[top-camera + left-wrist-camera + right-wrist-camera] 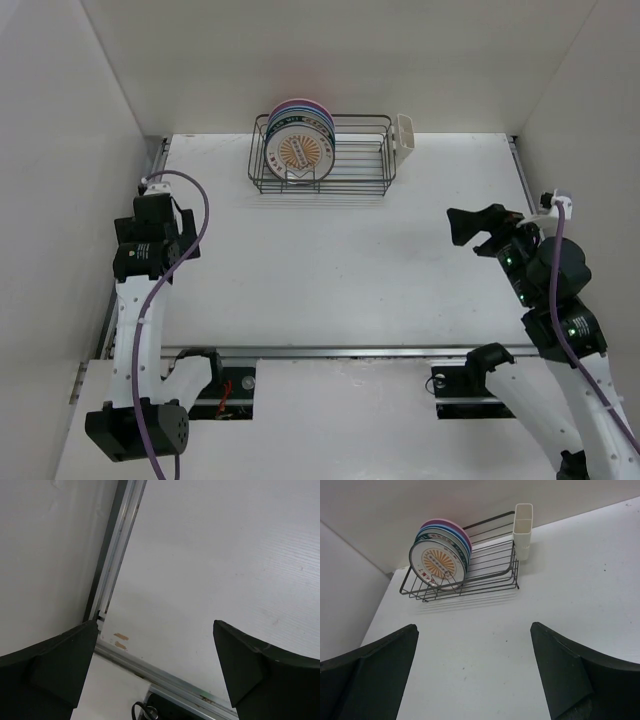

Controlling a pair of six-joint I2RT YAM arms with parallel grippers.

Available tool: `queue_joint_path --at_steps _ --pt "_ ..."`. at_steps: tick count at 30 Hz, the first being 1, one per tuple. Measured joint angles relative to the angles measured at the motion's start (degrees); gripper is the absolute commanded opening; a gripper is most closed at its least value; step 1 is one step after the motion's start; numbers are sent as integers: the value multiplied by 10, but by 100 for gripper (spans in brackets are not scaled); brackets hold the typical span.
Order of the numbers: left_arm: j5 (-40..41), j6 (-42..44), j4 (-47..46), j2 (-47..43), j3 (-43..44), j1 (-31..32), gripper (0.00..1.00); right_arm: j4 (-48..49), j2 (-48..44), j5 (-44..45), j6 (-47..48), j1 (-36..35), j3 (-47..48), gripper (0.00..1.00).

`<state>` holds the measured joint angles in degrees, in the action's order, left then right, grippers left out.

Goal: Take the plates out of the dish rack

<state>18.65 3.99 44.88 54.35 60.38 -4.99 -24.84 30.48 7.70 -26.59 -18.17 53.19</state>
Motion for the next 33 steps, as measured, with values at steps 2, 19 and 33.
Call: queue_joint_path --at_steps 2,19,33 --pt "11 -6 -5 1 0 0 100 9 14 -7 8 0 5 100" --pt "-132 54 40 142 126 0 100 39 604 -159 209 -49 440 82" --pt "-253 64 41 392 283 11 95 7 987 -149 278 -108 744 56"
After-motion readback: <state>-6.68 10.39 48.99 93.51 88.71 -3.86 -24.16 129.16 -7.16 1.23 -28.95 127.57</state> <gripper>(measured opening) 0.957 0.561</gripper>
